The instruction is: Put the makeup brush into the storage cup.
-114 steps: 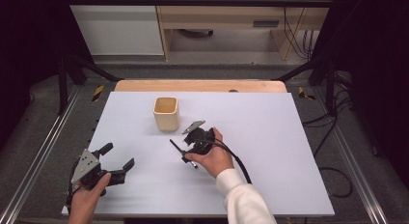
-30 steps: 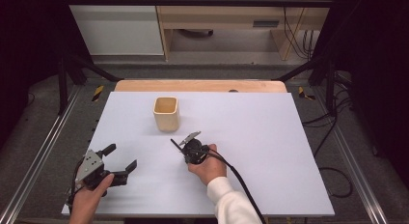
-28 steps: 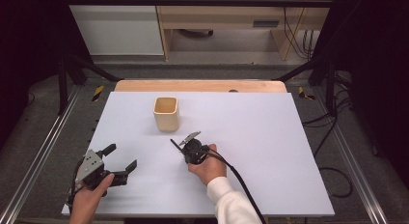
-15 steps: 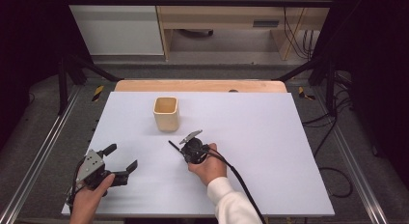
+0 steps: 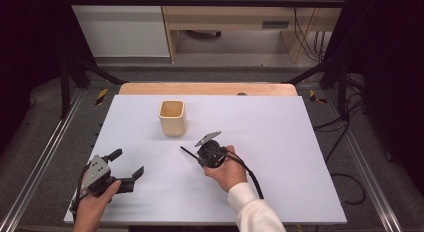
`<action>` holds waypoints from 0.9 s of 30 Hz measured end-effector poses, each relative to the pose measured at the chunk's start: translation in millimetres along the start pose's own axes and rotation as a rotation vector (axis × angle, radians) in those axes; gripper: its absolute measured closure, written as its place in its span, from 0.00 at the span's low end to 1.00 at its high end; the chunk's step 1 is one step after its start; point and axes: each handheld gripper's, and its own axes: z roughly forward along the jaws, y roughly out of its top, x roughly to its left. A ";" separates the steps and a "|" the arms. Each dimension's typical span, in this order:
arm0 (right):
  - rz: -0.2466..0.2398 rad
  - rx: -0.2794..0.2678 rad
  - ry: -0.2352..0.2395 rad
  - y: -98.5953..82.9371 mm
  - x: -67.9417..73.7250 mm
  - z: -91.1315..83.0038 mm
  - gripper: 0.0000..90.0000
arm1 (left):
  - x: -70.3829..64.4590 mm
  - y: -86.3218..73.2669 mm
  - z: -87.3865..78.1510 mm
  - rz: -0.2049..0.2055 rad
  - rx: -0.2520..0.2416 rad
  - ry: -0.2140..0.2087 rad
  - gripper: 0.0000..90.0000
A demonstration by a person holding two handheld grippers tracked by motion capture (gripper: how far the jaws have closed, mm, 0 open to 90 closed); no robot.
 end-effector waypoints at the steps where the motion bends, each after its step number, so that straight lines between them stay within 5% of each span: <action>1: -0.002 -0.002 -0.002 -0.7 -0.8 -3.0 0.93 | -0.8 0.4 -0.2 0.010 0.000 0.004 0.02; 21: -0.013 -0.053 -0.007 -2.0 -33.5 -53.0 0.93 | -6.7 3.2 7.6 0.048 0.001 -0.010 0.02; 27: -0.047 -0.052 0.024 -10.3 -45.0 -45.9 0.93 | -11.4 5.2 5.5 0.104 0.013 0.047 0.02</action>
